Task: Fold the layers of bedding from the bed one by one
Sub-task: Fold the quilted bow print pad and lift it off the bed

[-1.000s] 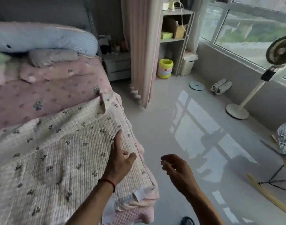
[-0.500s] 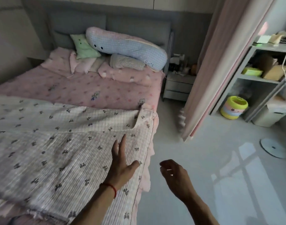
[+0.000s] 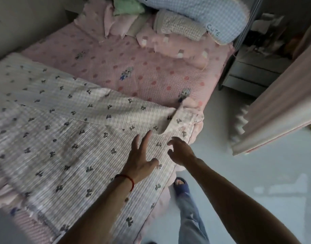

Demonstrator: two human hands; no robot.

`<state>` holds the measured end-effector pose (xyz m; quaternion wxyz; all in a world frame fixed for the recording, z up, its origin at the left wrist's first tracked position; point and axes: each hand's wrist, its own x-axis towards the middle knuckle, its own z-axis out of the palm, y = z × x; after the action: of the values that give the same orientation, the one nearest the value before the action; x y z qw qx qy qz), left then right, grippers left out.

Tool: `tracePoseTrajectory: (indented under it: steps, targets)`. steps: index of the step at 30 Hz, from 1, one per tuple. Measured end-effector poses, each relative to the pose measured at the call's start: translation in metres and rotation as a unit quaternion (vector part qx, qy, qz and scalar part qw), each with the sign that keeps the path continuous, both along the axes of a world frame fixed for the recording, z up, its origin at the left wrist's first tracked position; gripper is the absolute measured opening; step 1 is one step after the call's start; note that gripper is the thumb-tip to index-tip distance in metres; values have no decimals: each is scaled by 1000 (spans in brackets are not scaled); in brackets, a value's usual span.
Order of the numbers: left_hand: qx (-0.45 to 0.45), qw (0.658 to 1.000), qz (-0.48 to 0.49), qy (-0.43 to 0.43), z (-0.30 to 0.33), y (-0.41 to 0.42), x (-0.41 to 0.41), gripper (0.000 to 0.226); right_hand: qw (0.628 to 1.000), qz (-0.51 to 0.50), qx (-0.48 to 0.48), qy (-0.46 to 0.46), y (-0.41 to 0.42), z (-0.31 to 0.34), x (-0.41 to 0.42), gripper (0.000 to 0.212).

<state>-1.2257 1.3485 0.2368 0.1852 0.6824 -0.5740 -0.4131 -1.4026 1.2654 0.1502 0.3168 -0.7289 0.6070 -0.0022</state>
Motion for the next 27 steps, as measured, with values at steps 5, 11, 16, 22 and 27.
tracePoseTrajectory:
  steps: [5,11,16,22,27]
  targets:
    - [79,995,50,-31,-15,-80,-24,87,972,162,88,144,-134,-64,-12,57]
    - [138,984,99,-56,-38,-137,-37,76,947,251,129,154,-235,-101,-24,88]
    - [185,974,118,-57,-60,-153,-48,72,970,200,68,123,-263,-126,-18,65]
    - [236,957,169,-6,-74,-141,-35,65,965,201,-60,160,-203,-133,-39,27]
    - [275,910,269,156,-93,-113,-12,67,921,312,-231,32,-117,-113,-66,17]
